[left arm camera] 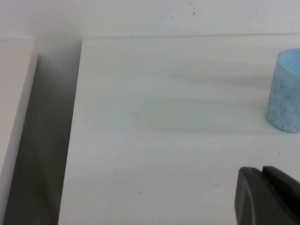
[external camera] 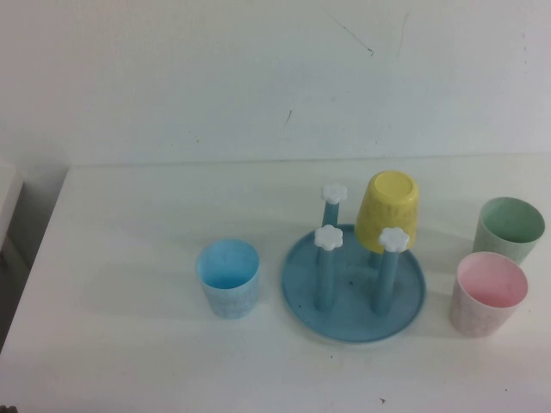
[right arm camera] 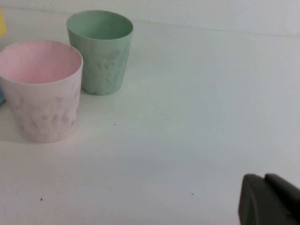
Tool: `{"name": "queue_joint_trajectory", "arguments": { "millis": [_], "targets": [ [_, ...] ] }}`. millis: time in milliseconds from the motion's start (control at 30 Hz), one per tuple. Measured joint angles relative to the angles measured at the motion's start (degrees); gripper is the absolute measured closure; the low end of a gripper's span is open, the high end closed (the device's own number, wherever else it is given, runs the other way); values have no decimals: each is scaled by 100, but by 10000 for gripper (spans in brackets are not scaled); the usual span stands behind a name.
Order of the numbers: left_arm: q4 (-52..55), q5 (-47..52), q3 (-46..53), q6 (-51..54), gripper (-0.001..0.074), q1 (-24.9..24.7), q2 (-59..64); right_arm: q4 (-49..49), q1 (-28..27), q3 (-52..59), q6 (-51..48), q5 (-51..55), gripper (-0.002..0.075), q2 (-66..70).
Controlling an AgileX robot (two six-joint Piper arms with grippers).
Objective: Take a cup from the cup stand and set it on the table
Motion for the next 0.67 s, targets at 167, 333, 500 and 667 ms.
{"name": "queue_joint_trajectory", "arguments": {
  "millis": [167, 333, 500, 667],
  "targets": [
    [0, 0, 0, 0, 736, 0, 0, -619, 0, 0, -458, 0, 729, 0],
    [0, 0, 0, 0, 737, 0, 0, -953, 0, 3, -587, 0, 729, 0],
    [0, 0, 0, 0, 737, 0, 0, -999, 0, 3, -598, 0, 729, 0],
    [0, 0, 0, 0, 737, 0, 0, -1001, 0, 3, -598, 0, 729, 0]
  ]
}}
